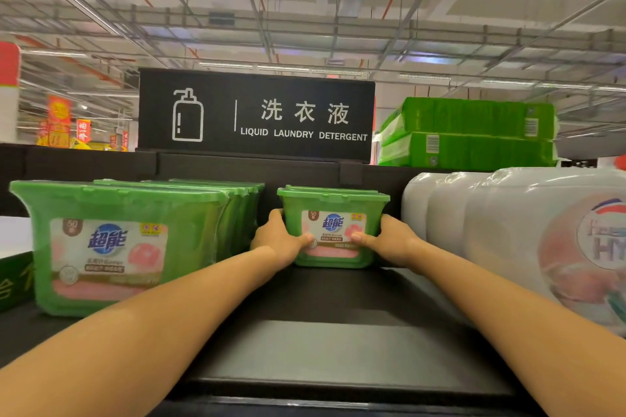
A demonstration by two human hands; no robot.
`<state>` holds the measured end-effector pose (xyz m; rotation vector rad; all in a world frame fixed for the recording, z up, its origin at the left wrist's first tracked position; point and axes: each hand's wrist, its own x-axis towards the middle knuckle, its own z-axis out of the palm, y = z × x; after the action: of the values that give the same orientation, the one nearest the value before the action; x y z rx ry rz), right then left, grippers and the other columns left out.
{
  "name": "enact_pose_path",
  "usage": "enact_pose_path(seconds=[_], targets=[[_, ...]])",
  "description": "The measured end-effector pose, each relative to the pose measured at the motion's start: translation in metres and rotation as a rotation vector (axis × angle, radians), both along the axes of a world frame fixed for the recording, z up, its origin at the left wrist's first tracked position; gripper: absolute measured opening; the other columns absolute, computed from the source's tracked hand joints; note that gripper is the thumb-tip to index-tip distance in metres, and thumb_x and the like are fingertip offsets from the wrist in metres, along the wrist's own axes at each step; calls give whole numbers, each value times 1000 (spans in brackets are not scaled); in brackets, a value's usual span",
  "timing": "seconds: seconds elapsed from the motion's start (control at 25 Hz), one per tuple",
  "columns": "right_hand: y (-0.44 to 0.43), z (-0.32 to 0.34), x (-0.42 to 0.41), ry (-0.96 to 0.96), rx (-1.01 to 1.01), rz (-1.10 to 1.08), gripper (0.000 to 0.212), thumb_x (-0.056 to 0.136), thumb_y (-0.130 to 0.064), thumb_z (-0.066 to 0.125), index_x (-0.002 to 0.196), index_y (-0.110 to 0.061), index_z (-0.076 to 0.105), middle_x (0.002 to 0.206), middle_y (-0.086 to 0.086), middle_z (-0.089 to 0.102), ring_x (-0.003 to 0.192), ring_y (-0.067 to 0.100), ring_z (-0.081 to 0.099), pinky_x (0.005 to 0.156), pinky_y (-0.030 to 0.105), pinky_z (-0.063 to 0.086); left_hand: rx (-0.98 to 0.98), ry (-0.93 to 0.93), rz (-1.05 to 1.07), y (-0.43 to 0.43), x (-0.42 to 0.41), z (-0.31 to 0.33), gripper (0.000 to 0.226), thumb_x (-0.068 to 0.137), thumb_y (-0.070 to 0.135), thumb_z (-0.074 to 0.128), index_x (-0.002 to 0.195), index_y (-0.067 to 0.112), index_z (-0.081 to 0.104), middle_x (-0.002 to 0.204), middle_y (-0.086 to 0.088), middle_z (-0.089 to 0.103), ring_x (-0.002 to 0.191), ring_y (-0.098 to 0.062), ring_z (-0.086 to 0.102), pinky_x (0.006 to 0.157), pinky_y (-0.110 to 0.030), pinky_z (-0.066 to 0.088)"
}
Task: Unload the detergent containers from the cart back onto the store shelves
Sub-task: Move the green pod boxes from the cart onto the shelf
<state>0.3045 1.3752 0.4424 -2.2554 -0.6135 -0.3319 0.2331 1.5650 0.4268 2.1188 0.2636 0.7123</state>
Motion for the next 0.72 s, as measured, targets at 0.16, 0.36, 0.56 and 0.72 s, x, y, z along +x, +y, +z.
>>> enact_pose_path(seconds=[0.16,0.36,0.56,0.72], targets=[[-2,-3,-11,2,43,-39,42,87,-31,69,122,-11,58,126,7,63,103,21,60,84,28,46,-54,24,21,-3,-5,-1,53,86,28,69,132,17,47,121,-7,63,106,-31,62,91,-42,53],[-7,-7,-26,-14,62,-57,37,89,-28,67,120,-10,58,124,8,64,97,19,60,85,32,51,-71,-17,9,-5,-18,-2,47,84,28,69,127,16,52,119,-9,63,104,-31,62,90,-42,54],[-10,3,-38,-47,10,-104,37,87,-32,70,113,-7,63,112,10,68,95,25,61,78,31,47,22,48,-29,-7,-34,6,39,88,22,64,125,13,55,118,-10,64,104,-29,61,82,-35,53],[-28,12,-67,-177,-98,-174,27,89,-22,65,106,-2,68,104,13,71,96,26,64,84,35,50,120,-13,-4,-14,-64,15,42,88,16,61,129,10,55,124,-10,63,112,-26,59,94,-35,49]])
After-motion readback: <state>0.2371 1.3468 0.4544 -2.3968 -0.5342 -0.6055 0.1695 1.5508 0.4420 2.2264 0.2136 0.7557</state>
